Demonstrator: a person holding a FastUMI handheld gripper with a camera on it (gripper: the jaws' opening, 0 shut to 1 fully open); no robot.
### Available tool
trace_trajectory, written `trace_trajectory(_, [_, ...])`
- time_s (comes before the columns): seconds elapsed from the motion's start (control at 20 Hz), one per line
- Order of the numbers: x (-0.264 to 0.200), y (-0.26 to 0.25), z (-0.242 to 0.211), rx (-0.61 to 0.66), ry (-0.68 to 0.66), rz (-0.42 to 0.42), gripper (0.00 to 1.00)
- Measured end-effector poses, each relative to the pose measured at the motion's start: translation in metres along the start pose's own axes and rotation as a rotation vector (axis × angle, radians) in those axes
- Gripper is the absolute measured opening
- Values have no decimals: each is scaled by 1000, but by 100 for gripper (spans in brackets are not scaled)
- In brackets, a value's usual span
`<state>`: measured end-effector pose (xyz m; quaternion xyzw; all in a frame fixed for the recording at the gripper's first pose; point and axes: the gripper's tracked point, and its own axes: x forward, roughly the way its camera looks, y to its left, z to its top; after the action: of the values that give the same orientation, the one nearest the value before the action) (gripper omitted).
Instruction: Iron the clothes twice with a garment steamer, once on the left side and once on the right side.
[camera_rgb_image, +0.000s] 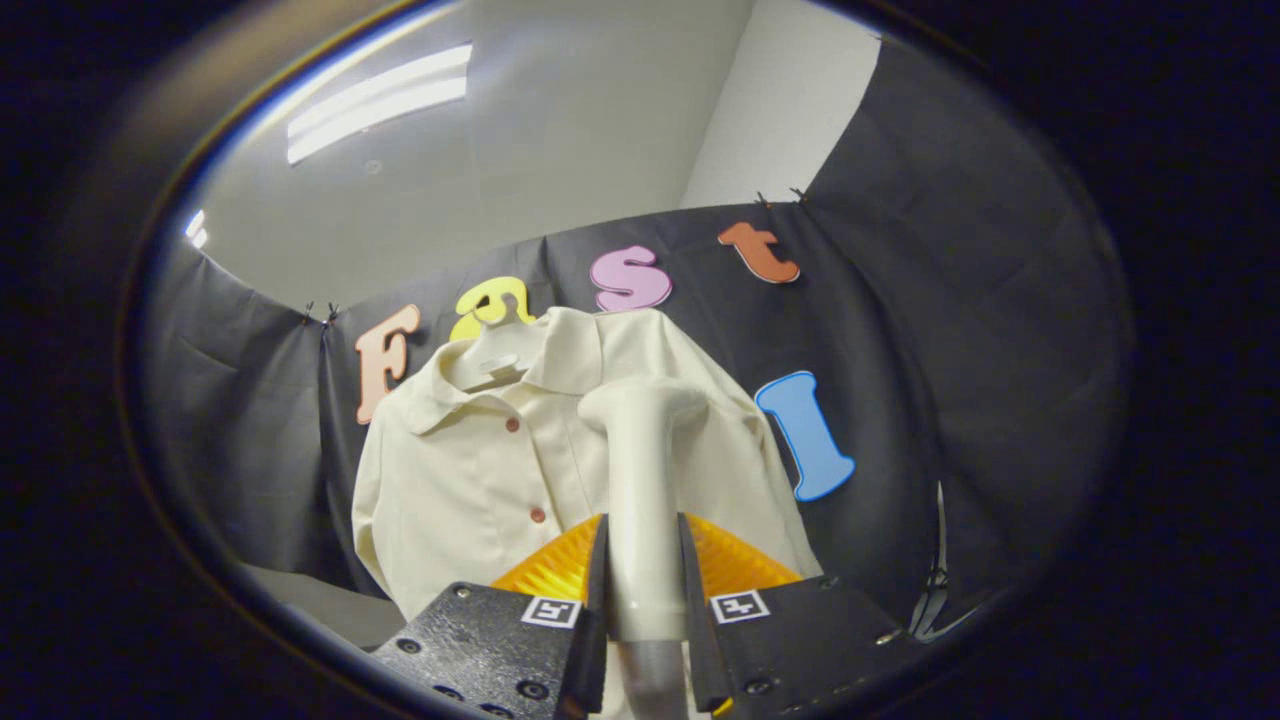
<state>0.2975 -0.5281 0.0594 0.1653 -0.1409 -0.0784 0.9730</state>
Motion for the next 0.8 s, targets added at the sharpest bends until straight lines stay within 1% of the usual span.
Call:
trace_trajectory(0.2, [-26, -23, -45, 13, 55, -8, 33])
trace_trajectory(0.4, [-61, -45, -90, 65, 104, -17, 33])
trace_trajectory(0.5, [-77, -55, -112, 69, 138, -29, 33])
trace_trajectory(0.8, [-114, -74, -154, 78, 216, -35, 33])
